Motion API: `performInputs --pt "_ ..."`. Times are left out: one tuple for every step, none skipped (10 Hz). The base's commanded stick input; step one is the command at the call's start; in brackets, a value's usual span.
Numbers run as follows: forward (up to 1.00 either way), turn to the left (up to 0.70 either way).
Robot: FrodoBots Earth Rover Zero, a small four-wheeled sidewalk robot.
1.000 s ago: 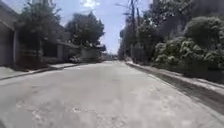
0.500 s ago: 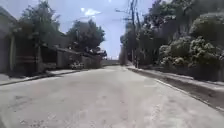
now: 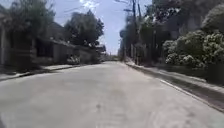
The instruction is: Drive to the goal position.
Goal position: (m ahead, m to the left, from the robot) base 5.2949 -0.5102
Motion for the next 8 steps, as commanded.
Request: performInputs --pt "1.00 0.03" --pt "1.00 0.03" --pt "1.00 0.03" --pt "1.00 0.03" --pt "1.00 0.03" --pt "1.00 0.03" --pt "1.00 0.03" --pt "1.00 0.03"
